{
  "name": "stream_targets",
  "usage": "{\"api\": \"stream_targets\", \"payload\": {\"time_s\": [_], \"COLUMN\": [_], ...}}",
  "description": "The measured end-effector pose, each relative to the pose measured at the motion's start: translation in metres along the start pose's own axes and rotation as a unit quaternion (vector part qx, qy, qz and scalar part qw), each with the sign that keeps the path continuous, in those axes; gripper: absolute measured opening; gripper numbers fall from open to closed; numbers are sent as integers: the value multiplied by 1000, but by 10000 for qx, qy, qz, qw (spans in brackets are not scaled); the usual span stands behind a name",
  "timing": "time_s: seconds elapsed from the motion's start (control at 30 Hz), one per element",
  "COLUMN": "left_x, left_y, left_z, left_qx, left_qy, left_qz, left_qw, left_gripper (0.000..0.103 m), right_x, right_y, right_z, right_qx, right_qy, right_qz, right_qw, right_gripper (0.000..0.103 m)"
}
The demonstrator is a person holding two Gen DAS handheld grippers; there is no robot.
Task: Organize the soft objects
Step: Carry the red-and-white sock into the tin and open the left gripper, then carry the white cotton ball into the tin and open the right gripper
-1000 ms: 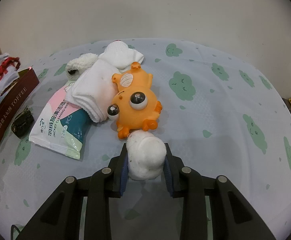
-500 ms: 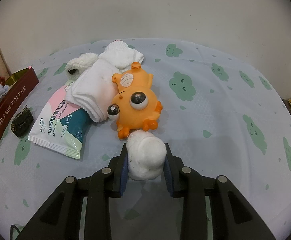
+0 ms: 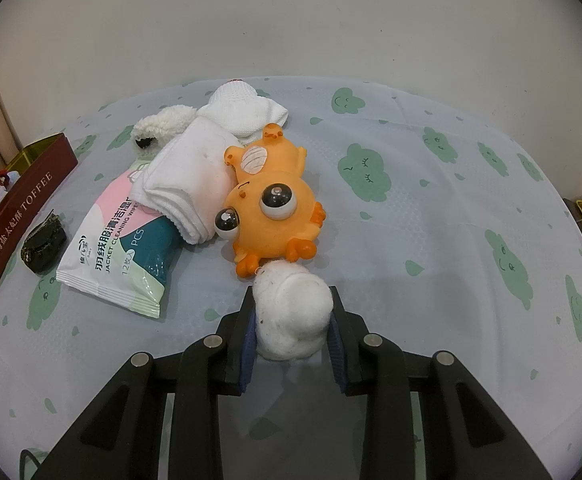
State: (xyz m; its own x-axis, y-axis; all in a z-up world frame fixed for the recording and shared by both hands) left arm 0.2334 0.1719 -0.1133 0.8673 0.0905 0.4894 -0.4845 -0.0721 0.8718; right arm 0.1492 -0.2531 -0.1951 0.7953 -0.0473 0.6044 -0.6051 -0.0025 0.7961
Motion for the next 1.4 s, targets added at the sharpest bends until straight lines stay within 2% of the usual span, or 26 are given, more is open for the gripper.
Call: {"api": "stream_targets", "payload": {"time_s": [0.07, 0.5, 0.57, 0.63, 0.93, 1.1, 1.27, 1.4], "left_x": [1, 0, -1, -3, -28, -45, -56, -63], "left_y": [0, 29, 36, 42, 58, 54, 57, 56], "left_z": [-1, -13, -17, -21, -46, -63, -78, -84], "left_qx": [47, 90, 133, 215, 627, 814, 1150, 1247], "left_qy": [-14, -6, 0, 2, -94, 24, 65, 84], "left_qz": [4, 234, 315, 421, 737, 789, 1024, 1110], "left_qw": [10000, 9997, 9994, 9989, 9953, 9936, 9881, 9859], "left_gripper": [23, 23, 28, 33, 38, 38, 38, 38], "right_x": [0, 0, 0, 0, 0, 1, 1, 1], "right_y": [0, 0, 0, 0, 0, 1, 2, 3], "right_z": [0, 0, 0, -1, -1, -1, 2, 3], "right_qx": [2, 0, -1, -5, -12, 4, 81, 3], "right_qy": [1, 8, 8, 14, 23, 14, -65, -16], "right_qz": [1, -1, -1, -1, 0, -1, 3, -23], "right_qw": [10000, 10000, 10000, 10000, 10000, 10000, 9999, 10000], "right_gripper": [30, 30, 30, 30, 30, 29, 28, 25]}}
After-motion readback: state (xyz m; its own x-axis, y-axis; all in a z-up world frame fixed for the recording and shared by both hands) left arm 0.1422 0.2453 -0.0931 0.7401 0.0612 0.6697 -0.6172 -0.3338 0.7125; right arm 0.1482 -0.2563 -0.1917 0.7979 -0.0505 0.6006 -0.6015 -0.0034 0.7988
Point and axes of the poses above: each gripper's, at about its wrist camera, not at the fingertips, and y roughly against the way its jaws point, z to its right, x to its top, the point moved 9 cm from there along -y, roughly the way its jaws point, and after that the axes turned 1 degree about z, right-handed, at the moved point
